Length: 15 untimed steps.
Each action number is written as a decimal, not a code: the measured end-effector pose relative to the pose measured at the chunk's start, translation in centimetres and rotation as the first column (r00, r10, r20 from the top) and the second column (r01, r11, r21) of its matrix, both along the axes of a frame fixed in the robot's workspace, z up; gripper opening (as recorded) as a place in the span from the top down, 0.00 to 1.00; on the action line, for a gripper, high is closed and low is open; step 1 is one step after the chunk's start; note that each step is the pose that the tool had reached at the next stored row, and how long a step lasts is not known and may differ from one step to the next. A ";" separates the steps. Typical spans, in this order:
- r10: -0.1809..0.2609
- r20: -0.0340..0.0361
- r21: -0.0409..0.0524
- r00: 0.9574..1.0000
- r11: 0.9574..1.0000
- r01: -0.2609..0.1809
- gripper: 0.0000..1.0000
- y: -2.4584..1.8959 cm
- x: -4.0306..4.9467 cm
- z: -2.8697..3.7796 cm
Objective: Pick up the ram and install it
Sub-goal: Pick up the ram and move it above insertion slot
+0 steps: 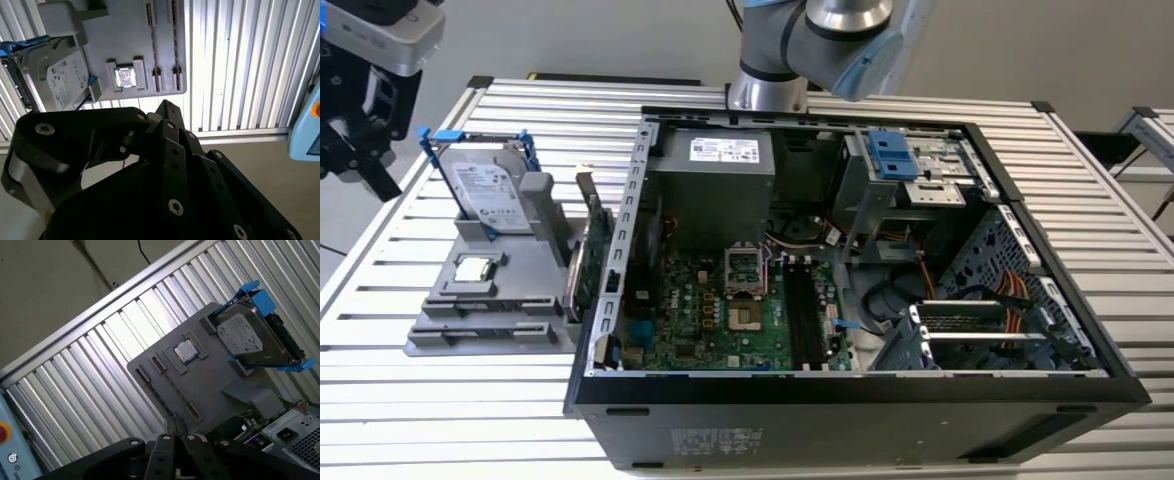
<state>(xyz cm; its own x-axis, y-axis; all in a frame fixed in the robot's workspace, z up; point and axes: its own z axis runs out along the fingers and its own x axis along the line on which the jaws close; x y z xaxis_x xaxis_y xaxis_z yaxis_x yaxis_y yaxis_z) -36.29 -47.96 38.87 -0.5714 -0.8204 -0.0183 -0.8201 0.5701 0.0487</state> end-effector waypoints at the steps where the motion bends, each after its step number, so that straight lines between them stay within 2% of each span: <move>1: 0.012 0.000 0.000 1.000 1.000 -0.012 1.00 0.00 0.00 0.00; 5: 0.061 0.000 0.000 0.998 0.998 -0.061 1.00 0.00 0.00 0.00; 9: 0.116 0.001 0.000 0.993 0.993 -0.116 1.00 0.00 0.00 0.00; 12: 0.167 0.004 0.000 0.986 0.986 -0.167 1.00 0.00 0.00 0.00; 13: 0.195 0.005 -0.001 0.981 0.981 -0.195 1.00 0.00 0.00 0.00; 15: 0.229 0.006 -0.001 0.973 0.973 -0.229 1.00 0.00 0.00 0.00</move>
